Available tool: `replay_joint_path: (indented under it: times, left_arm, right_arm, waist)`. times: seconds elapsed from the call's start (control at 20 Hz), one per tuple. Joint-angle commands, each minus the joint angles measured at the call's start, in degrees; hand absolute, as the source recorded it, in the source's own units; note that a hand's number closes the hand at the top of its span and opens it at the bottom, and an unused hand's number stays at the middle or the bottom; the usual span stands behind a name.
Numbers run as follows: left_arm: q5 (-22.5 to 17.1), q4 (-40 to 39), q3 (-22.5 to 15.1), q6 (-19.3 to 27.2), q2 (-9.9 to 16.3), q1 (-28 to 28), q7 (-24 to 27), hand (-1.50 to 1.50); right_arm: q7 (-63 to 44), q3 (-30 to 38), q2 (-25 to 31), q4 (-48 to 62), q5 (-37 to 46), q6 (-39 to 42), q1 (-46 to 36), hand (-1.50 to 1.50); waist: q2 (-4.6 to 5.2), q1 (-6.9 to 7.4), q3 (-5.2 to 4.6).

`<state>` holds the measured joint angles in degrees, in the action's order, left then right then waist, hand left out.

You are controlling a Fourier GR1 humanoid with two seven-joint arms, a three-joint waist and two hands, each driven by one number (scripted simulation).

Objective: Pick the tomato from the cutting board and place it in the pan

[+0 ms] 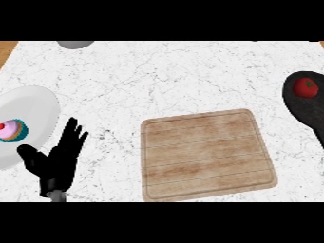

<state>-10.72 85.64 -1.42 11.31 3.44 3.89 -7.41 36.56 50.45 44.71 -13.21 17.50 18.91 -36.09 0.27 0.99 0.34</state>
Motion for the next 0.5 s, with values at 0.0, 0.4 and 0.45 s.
replay_joint_path:
  times: [0.0, 0.4, 0.45]
  left_arm:
    - [0.4, 1.4, -0.4, -0.3, 0.4, 2.8, -1.3, 0.0]
    - [0.0, 2.3, 1.2, -0.5, 1.4, 2.9, -3.0, 0.0]
    - [1.0, 2.9, -0.9, 0.4, -1.2, 5.3, -0.5, 0.0]
  right_arm:
    - [0.1, -1.7, -0.2, -1.8, -2.0, 2.2, 2.0, -1.5]
    - [-1.3, -4.0, -4.8, -9.1, -6.4, 0.1, 9.0, -1.5]
    - [-2.7, -4.1, -4.3, -10.6, -7.6, 0.9, 9.4, -1.5]
  waist:
    - [-0.1, -0.26, -0.26]
    - [-0.36, -0.87, -0.35]
    - [-0.38, -0.9, -0.36]
